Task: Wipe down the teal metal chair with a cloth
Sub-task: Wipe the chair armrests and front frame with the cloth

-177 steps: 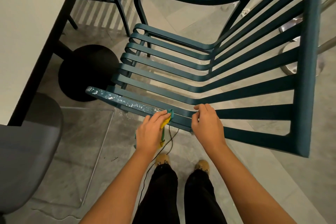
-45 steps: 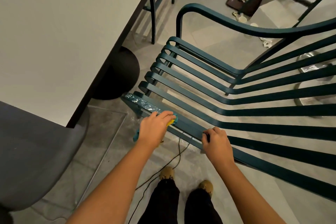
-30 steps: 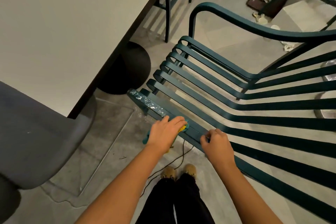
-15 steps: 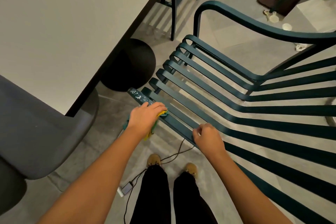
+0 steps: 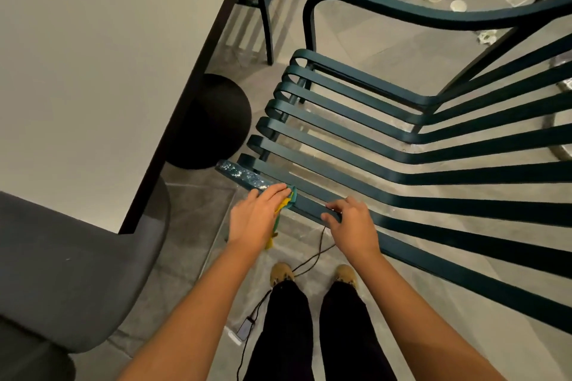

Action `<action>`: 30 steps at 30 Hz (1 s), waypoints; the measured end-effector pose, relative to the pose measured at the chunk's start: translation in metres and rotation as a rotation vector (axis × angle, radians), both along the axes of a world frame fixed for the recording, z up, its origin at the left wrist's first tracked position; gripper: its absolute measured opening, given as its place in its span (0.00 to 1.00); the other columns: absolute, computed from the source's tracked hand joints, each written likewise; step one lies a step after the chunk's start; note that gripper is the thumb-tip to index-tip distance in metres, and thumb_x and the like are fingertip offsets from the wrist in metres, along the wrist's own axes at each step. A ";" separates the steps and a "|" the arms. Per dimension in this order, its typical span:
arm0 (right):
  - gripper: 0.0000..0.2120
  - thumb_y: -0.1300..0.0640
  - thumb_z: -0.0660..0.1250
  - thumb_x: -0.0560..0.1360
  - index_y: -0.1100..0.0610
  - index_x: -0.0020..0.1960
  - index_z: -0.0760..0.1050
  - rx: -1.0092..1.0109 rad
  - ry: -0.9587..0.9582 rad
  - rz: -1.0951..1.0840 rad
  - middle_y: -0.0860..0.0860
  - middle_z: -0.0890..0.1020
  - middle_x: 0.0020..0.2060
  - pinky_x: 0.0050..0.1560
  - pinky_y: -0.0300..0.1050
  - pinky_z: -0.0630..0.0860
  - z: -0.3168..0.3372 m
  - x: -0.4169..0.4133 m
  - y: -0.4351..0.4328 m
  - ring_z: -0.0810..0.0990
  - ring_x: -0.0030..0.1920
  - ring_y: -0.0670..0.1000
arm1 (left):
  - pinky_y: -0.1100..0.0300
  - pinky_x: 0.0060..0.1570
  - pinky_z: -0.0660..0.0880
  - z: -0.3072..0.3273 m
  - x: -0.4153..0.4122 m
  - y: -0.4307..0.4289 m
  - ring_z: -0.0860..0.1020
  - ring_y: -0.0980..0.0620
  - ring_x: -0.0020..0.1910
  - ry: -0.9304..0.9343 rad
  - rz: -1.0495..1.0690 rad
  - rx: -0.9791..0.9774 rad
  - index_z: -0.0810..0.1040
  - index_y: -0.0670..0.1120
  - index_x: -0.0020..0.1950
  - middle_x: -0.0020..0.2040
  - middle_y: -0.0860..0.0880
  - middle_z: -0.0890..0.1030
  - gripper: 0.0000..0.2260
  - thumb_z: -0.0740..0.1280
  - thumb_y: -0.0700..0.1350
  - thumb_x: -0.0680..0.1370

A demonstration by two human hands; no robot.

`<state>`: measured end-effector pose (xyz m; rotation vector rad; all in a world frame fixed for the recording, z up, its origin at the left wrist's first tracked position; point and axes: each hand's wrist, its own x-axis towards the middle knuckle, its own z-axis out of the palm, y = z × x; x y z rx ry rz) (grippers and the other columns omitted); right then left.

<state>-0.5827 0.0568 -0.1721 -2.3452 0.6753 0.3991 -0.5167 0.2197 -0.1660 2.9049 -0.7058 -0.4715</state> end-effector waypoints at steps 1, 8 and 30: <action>0.14 0.53 0.64 0.76 0.56 0.59 0.76 0.003 -0.002 -0.011 0.53 0.77 0.54 0.57 0.48 0.71 -0.001 -0.001 0.001 0.71 0.57 0.53 | 0.61 0.37 0.73 0.001 0.002 0.003 0.76 0.51 0.51 -0.036 -0.001 -0.009 0.68 0.56 0.68 0.67 0.60 0.71 0.28 0.72 0.41 0.71; 0.14 0.53 0.66 0.75 0.56 0.58 0.77 0.025 -0.009 -0.072 0.52 0.77 0.54 0.57 0.48 0.70 -0.003 -0.002 0.003 0.71 0.57 0.53 | 0.61 0.25 0.71 -0.002 0.021 0.019 0.78 0.50 0.37 -0.128 -0.136 0.005 0.77 0.53 0.60 0.57 0.57 0.80 0.29 0.78 0.38 0.61; 0.14 0.55 0.65 0.75 0.57 0.60 0.76 0.045 -0.041 -0.133 0.52 0.76 0.53 0.57 0.44 0.68 -0.001 -0.007 0.007 0.69 0.57 0.52 | 0.61 0.45 0.69 -0.004 0.004 -0.004 0.71 0.51 0.55 0.034 -0.216 -0.066 0.63 0.58 0.71 0.71 0.61 0.64 0.21 0.59 0.43 0.79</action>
